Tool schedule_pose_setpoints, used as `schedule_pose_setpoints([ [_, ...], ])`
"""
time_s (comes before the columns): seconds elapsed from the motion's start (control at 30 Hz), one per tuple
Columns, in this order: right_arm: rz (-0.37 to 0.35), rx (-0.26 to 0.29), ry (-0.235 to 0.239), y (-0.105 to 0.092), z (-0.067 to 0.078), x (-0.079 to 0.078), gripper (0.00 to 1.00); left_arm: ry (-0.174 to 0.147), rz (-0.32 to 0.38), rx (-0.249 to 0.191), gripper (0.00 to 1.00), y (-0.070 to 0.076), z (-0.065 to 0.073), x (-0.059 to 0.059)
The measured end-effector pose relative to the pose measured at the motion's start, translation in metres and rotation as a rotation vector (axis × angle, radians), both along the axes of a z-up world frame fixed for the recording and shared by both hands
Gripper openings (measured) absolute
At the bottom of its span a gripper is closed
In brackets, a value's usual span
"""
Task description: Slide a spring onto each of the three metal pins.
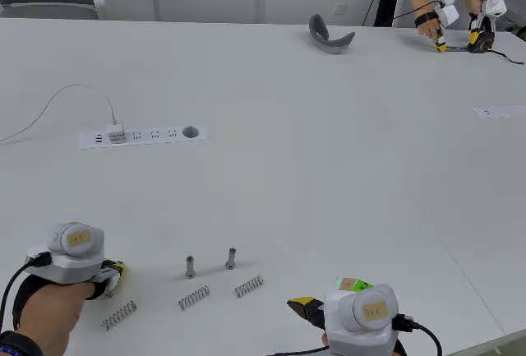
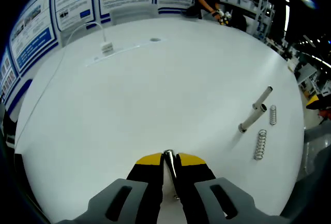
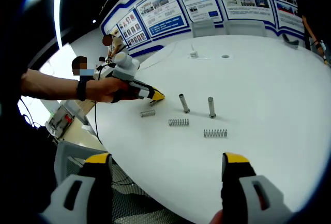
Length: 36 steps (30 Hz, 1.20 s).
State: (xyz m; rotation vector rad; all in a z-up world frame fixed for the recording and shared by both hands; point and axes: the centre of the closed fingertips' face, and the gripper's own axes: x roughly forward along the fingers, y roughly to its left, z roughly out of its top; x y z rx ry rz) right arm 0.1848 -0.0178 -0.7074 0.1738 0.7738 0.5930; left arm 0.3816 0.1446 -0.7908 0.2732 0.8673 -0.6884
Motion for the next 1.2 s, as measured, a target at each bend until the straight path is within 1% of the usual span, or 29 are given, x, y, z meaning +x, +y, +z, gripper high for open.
schedule_pose_setpoints([
  [0.03, 0.000, 0.001, 0.000, 0.000, 0.000, 0.000, 0.89, -0.018, -0.030, -0.002, 0.10, -0.002, 0.000, 0.000],
  [0.07, -0.002, 0.003, 0.002, 0.000, 0.000, 0.000, 0.89, -0.029, -0.031, 0.004, 0.09, -0.001, 0.000, 0.000],
  [0.1, -0.008, 0.007, 0.006, 0.000, 0.000, 0.001, 0.88, -0.078, -0.042, 0.029, 0.08, 0.001, 0.001, 0.006],
  [0.13, -0.011, 0.011, 0.010, 0.000, 0.001, 0.001, 0.88, -0.054, -0.021, 0.018, 0.08, 0.001, 0.000, 0.005],
  [0.17, -0.013, 0.013, 0.007, -0.001, 0.001, 0.002, 0.87, -0.038, 0.000, 0.004, 0.08, 0.002, 0.001, 0.005],
  [0.2, -0.021, 0.014, 0.002, -0.002, 0.002, 0.002, 0.87, -0.019, 0.014, -0.015, 0.08, 0.001, -0.002, 0.006],
  [0.23, -0.026, 0.015, 0.000, -0.003, 0.003, 0.003, 0.87, -0.012, 0.019, -0.025, 0.08, 0.002, -0.002, 0.005],
  [0.33, -0.043, 0.024, -0.005, -0.007, 0.005, 0.003, 0.87, -0.016, 0.046, -0.066, 0.08, 0.004, 0.004, 0.005],
  [0.37, -0.049, 0.026, -0.004, -0.008, 0.004, 0.002, 0.87, -0.019, 0.060, -0.083, 0.08, 0.007, 0.007, 0.007],
  [0.43, -0.054, 0.028, -0.002, -0.009, 0.003, 0.001, 0.87, -0.021, 0.072, -0.095, 0.08, 0.009, 0.012, 0.006],
  [0.47, -0.059, 0.029, 0.000, -0.010, 0.002, 0.001, 0.87, -0.031, 0.080, -0.103, 0.08, 0.009, 0.016, 0.005],
  [0.5, -0.063, 0.032, 0.003, -0.011, 0.001, 0.000, 0.87, -0.033, 0.083, -0.105, 0.08, 0.012, 0.018, 0.006],
  [0.63, -0.072, 0.044, 0.005, -0.011, 0.000, 0.000, 0.86, -0.035, 0.105, -0.122, 0.08, 0.015, 0.023, 0.004],
  [0.77, -0.079, 0.046, 0.004, -0.011, 0.001, 0.000, 0.86, -0.036, 0.128, -0.139, 0.08, 0.017, 0.029, -0.004],
  [0.9, -0.081, 0.049, 0.000, -0.011, 0.003, 0.000, 0.86, -0.031, 0.143, -0.156, 0.08, 0.019, 0.029, -0.007],
  [1.13, -0.081, 0.052, 0.003, -0.010, 0.002, -0.003, 0.86, -0.043, 0.149, -0.155, 0.08, 0.020, 0.036, -0.018],
  [1.2, -0.077, 0.052, 0.004, -0.008, 0.001, -0.004, 0.86, -0.047, 0.151, -0.162, 0.08, 0.020, 0.038, -0.021],
])
